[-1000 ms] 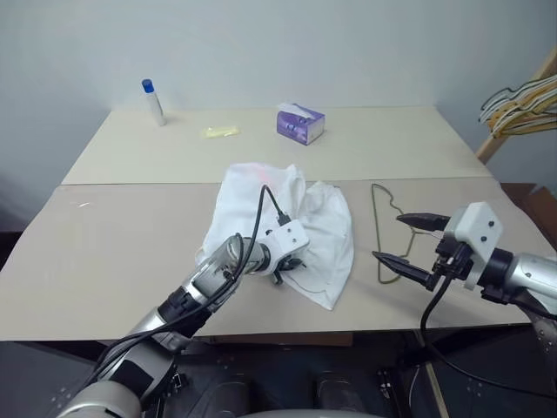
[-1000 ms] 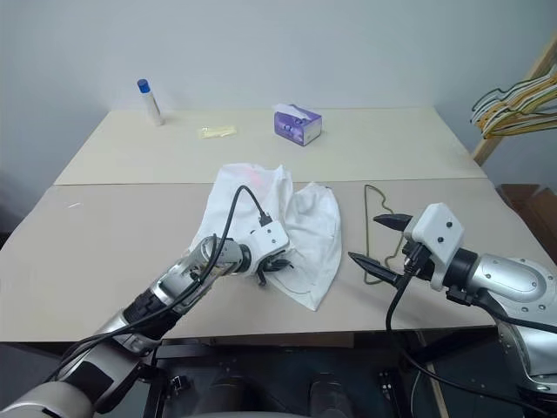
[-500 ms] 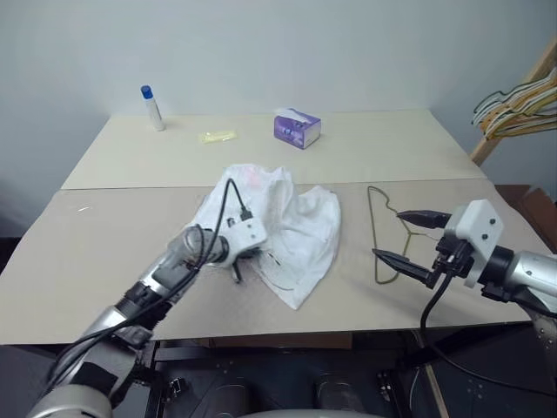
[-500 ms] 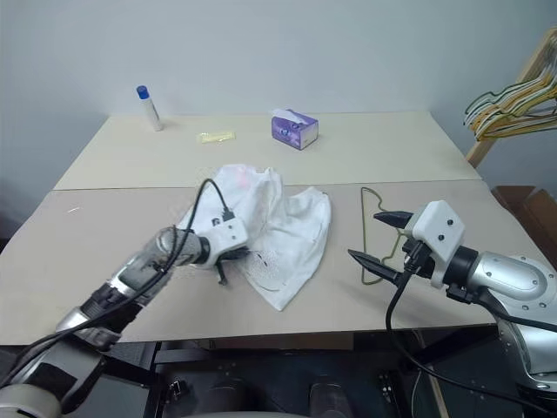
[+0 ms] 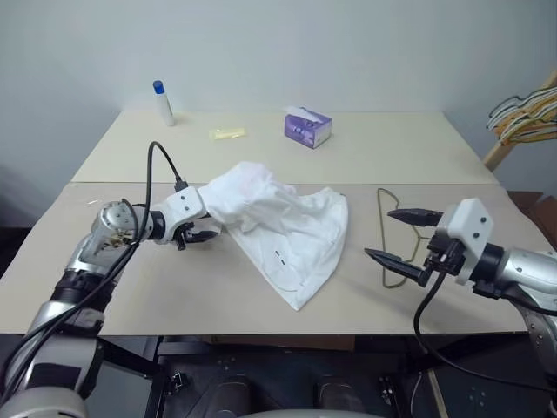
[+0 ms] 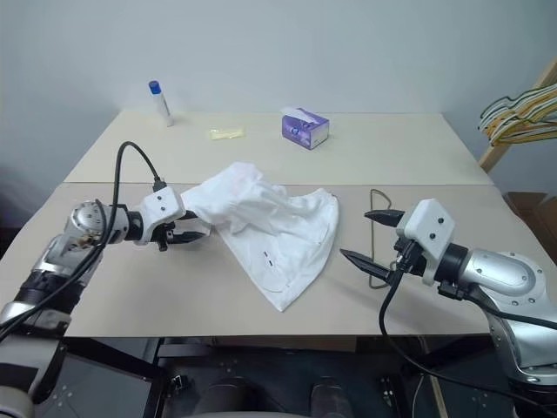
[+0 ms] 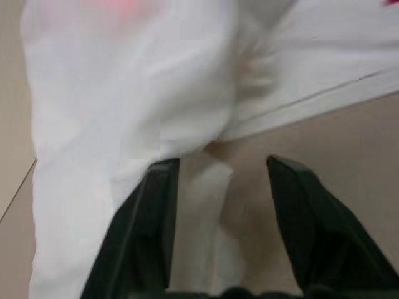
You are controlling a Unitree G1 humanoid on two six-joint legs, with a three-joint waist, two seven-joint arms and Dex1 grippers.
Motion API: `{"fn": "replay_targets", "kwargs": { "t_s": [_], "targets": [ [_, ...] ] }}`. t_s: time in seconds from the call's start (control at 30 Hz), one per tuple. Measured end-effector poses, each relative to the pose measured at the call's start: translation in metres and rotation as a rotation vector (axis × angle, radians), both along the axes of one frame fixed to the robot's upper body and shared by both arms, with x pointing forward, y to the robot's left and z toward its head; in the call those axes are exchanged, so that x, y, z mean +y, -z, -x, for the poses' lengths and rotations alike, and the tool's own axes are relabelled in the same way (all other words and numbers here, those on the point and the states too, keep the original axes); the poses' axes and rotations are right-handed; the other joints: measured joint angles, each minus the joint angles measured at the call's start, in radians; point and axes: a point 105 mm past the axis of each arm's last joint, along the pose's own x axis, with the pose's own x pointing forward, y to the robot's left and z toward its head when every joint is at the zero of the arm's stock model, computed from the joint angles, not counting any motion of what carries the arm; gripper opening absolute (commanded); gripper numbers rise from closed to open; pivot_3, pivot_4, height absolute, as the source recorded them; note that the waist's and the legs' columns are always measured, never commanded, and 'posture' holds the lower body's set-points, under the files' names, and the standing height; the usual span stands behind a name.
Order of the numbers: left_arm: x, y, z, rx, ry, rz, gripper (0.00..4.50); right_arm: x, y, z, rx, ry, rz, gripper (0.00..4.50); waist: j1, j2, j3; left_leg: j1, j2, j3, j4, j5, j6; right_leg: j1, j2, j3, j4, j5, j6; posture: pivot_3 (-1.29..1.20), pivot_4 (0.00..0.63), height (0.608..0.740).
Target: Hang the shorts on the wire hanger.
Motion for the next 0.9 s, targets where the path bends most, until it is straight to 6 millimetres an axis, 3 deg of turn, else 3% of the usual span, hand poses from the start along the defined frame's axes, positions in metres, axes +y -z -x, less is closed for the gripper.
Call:
{"fn": "replay_targets", "kwargs": {
  "t_s": [0.1,0.27,0.33,0.4,0.5,0.6,0.73,0.9],
  "targets": [
    [-0.017,-0.013,0.022,0.030,0.107,0.060,4.44,0.000,0.001,0.000,0.005,-0.004,0.001,4.50,0.000,0.000,0.000,0.001,0.000,0.000,0.000,0.000,0.000,0.001,0.000,0.000,0.001,0.000,0.000,0.02,0.030,0.740],
    [-0.047,-0.050,0.031,-0.003,0.138,0.180,4.48,0.000,0.001,0.001,0.003,-0.009,0.000,4.50,0.007,0.000,0.000,0.004,0.000,0.000,0.001,0.000,0.000,0.004,0.000,0.000,0.001,0.000,0.000,0.03,0.029,0.740],
    [-0.067,-0.055,0.032,0.038,0.120,0.227,4.48,0.002,0.002,0.000,0.006,-0.013,0.000,4.50,0.007,-0.001,0.000,0.004,0.000,-0.001,0.001,0.000,0.000,0.004,0.000,0.000,0.001,0.000,0.001,0.03,0.030,0.740],
    [-0.096,-0.048,0.033,0.115,0.087,0.254,4.48,0.003,0.004,-0.002,0.011,-0.017,0.000,4.50,0.008,-0.001,0.000,0.004,-0.001,-0.001,0.001,0.000,0.000,0.004,0.000,0.000,0.001,0.000,0.001,0.02,0.032,0.740],
    [-0.140,-0.020,0.039,0.237,0.057,0.212,4.48,0.006,0.002,-0.003,0.004,-0.029,-0.006,4.50,0.006,-0.001,0.000,0.003,-0.001,-0.001,0.001,0.000,0.000,0.004,0.001,0.000,0.001,0.000,0.001,0.01,0.037,0.740],
    [-0.169,-0.004,0.051,0.329,0.078,0.176,4.48,0.006,0.002,-0.004,0.003,-0.029,-0.004,4.50,-0.004,-0.001,0.000,0.004,-0.001,-0.001,0.001,0.000,0.000,0.003,0.002,0.002,0.001,0.000,0.001,0.00,0.035,0.740],
    [-0.180,0.011,0.054,0.365,0.068,0.067,4.48,0.007,0.002,-0.004,0.000,-0.029,0.004,4.50,-0.012,-0.001,0.000,0.006,-0.001,-0.001,0.001,0.000,0.000,0.004,0.002,0.003,0.001,-0.001,0.001,-0.03,0.034,0.740],
    [-0.175,0.049,0.068,0.393,0.094,-0.158,4.48,0.007,0.001,-0.003,-0.007,-0.028,0.012,4.50,-0.025,-0.001,0.000,0.005,-0.001,0.000,0.000,0.000,0.000,0.003,0.002,0.004,0.000,-0.001,0.001,-0.05,0.031,0.740]
  ]
}}
